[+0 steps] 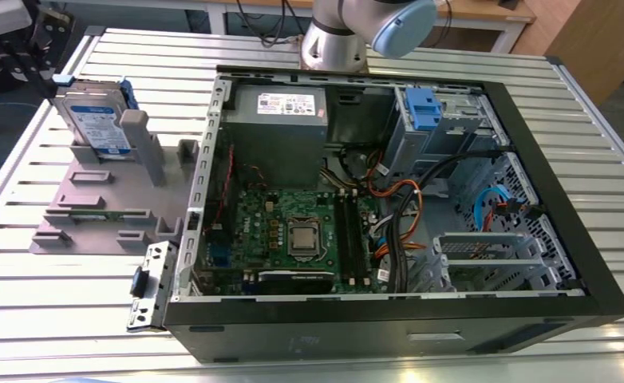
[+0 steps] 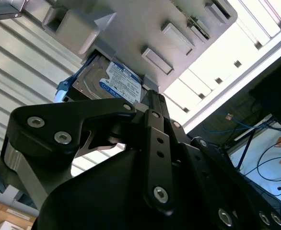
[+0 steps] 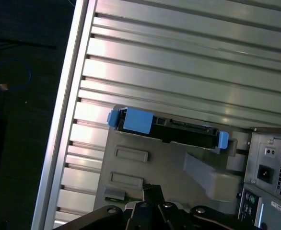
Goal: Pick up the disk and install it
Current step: 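Pick up the disk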
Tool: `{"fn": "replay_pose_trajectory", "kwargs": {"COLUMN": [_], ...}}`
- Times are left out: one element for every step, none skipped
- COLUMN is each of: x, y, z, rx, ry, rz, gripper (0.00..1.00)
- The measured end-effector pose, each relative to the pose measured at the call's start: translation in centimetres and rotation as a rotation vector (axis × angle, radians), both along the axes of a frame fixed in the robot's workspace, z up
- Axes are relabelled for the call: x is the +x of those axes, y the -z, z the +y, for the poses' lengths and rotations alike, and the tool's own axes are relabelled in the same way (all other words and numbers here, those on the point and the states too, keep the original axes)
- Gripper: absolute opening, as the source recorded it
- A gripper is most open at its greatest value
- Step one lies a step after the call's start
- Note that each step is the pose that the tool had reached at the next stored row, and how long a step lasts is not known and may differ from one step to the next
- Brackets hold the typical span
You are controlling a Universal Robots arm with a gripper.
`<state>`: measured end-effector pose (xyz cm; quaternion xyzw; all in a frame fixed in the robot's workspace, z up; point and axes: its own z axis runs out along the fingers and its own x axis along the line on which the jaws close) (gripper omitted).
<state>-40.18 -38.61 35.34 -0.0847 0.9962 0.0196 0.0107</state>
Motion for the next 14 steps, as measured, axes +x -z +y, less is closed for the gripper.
{"fn": "replay_pose_trajectory", "kwargs": {"x": [0.00,0.00,0.00,0.00,0.00,0.00,0.00,0.00,0.00,0.00,0.00,0.00,0.00,0.00], "y": [0.00,0.00,0.00,0.00,0.00,0.00,0.00,0.00,0.00,0.00,0.00,0.00,0.00,0.00], "z": [0.00,0.00,0.00,0.00,0.00,0.00,0.00,0.00,0.00,0.00,0.00,0.00,0.00,0.00], "rx": [0.0000,0.0000,0.0000,0.0000,0.0000,0.0000,0.0000,0.0000,0.0000,0.0000,0.0000,0.0000,0.0000,0.0000], "ry": [-0.004,-0.007,-0.011,-0.014,-0.018,-0.022,-0.026,-0.030,-0.034,-0.038,-0.043,-0.047,-0.050,-0.054], "rz": [0.0000,0.0000,0.0000,0.0000,-0.0001,0.0000,0.0000,0.0000,0.0000,0.0000,0.0000,0.0000,0.0000,0.0000], "gripper": [0.11,0.11,0.11,0.11,0.11,0.11,0.11,0.11,0.11,0.11,0.11,0.11,0.11,0.11]}}
